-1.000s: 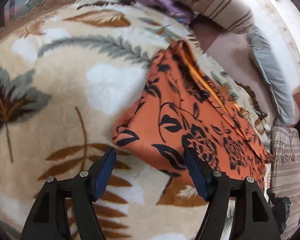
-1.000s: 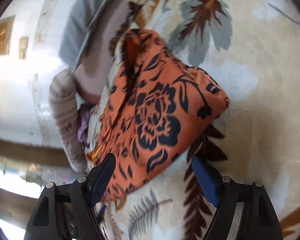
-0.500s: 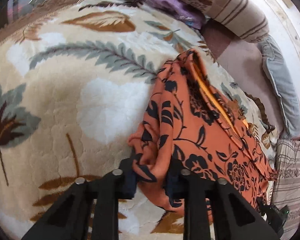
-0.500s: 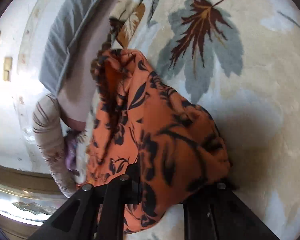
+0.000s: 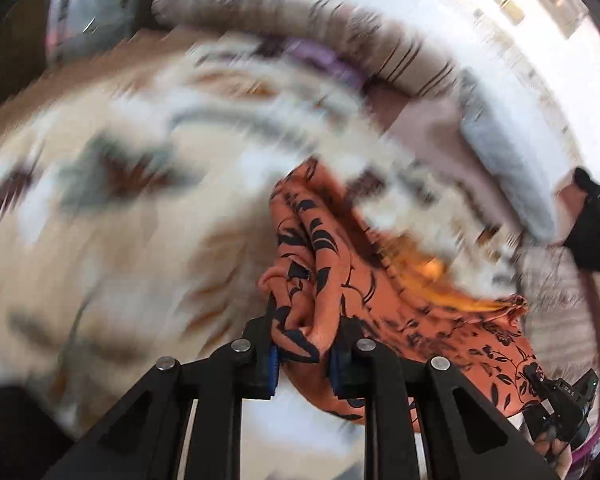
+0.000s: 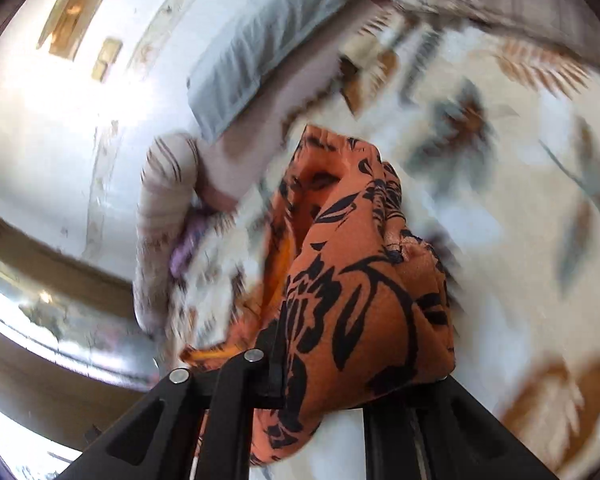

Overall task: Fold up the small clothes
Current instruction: 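Lower the folded hem onto the shirt and open both grippers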

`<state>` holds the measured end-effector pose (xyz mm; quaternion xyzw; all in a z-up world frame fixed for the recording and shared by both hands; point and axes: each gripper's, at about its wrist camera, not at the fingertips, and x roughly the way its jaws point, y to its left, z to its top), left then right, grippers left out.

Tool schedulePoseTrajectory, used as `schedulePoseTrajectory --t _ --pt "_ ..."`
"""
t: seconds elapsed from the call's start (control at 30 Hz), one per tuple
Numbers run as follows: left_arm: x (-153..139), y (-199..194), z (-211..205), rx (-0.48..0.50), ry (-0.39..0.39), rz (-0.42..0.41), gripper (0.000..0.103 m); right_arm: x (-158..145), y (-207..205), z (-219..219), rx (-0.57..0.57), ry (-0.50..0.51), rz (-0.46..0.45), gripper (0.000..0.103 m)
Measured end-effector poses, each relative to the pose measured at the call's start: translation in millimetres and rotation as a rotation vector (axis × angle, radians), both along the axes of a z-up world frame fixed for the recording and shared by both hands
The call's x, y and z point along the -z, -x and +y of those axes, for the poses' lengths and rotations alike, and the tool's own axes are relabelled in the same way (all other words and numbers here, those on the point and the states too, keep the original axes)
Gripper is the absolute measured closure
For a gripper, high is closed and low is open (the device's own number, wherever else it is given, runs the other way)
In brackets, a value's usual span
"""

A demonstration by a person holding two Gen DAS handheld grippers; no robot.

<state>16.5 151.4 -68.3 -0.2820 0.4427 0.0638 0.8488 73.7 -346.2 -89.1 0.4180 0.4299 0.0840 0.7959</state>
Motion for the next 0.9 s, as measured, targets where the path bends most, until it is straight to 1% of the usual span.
schedulePoseTrajectory --t 0.03,0.07,0.1,0.13,0.17,0.2,0.23,0.27,0.3,0.33,0.37,0.4,0.47,0.53,0.63,0.7,0.73,0.77,0.83,0.9 --pt "14.6 8.2 0.0 0.002 -0.004 0.043 0.078 19.4 17.1 -4.5 -0.009 -0.001 0.058 0.085" --pt "33.6 18.1 3.1 0.002 -0.009 0.103 0.075 40.2 31.4 -7.8 -0.006 0.009 0.127 0.085" --pt "48.4 25.9 10.8 -0.012 0.015 0.133 0.069 58.5 43.5 -12.1 -0.005 0.019 0.188 0.083" --pt "51.1 33.8 20.2 -0.030 0.076 0.096 0.067 66.2 50.9 -15.5 -0.003 0.012 0.205 0.078" --pt "47.8 35.4 23.3 -0.032 0.079 0.096 0.061 66.9 63.5 -23.6 0.014 -0.026 0.172 0.076" --pt "38.9 35.3 25.9 -0.036 0.045 0.099 0.058 62.1 67.8 -27.2 0.026 -0.009 0.165 0.061" --pt "29.7 34.7 27.4 -0.038 0.007 0.081 0.053 47.5 74.2 -33.2 0.054 0.052 0.136 0.034" --pt "19.2 33.5 28.8 -0.034 -0.032 0.053 0.050 35.7 78.4 -38.3 0.080 0.085 0.101 0.027" --pt "9.3 30.8 30.2 -0.025 -0.065 0.027 0.048 28.7 81.1 -41.6 0.092 0.100 0.079 0.027" --pt "2.7 26.8 32.0 -0.017 -0.086 0.011 0.044 17.9 80.8 -46.5 0.097 0.125 0.054 0.027" --pt "-3.4 20.3 33.8 -0.002 -0.105 -0.001 0.040 6.6 77.4 -50.9 0.099 0.165 0.030 0.027" --pt "-6.9 12.5 35.0 0.024 -0.114 -0.003 0.039 -1.2 72.1 -52.7 0.085 0.200 0.011 0.027" --pt "-8.0 -5.4 36.1 0.098 -0.134 -0.019 0.038 -13.1 53.7 -50.4 0.022 0.280 -0.024 0.027" --pt "-6.5 -27.0 33.1 0.170 -0.186 -0.011 0.038 -21.1 34.2 -45.8 -0.029 0.367 -0.056 0.027" --pt "-1.2 -55.9 27.0 0.282 -0.222 0.012 0.038 -20.8 13.6 -40.0 -0.100 0.424 -0.057 0.027" --pt "2.5 -65.9 20.6 0.345 -0.244 0.026 0.038 -17.8 5.8 -38.4 -0.135 0.432 -0.050 0.027" --pt "5.9 -75.2 16.8 0.378 -0.260 0.051 0.038 -14.9 3.8 -41.6 -0.146 0.433 -0.048 0.027" --pt "10.9 -86.0 12.7 0.397 -0.287 0.080 0.038 -12.0 -3.8 -39.4 -0.174 0.436 -0.038 0.027" --pt "17.0 -104.8 6.8 0.434 -0.323 0.096 0.038 -5.3 -17.3 -33.2 -0.227 0.446 -0.005 0.027" --pt "20.0 -124.3 6.2 0.428 -0.358 0.104 0.038 2.9 -33.2 -28.1 -0.272 0.481 0.016 0.027"
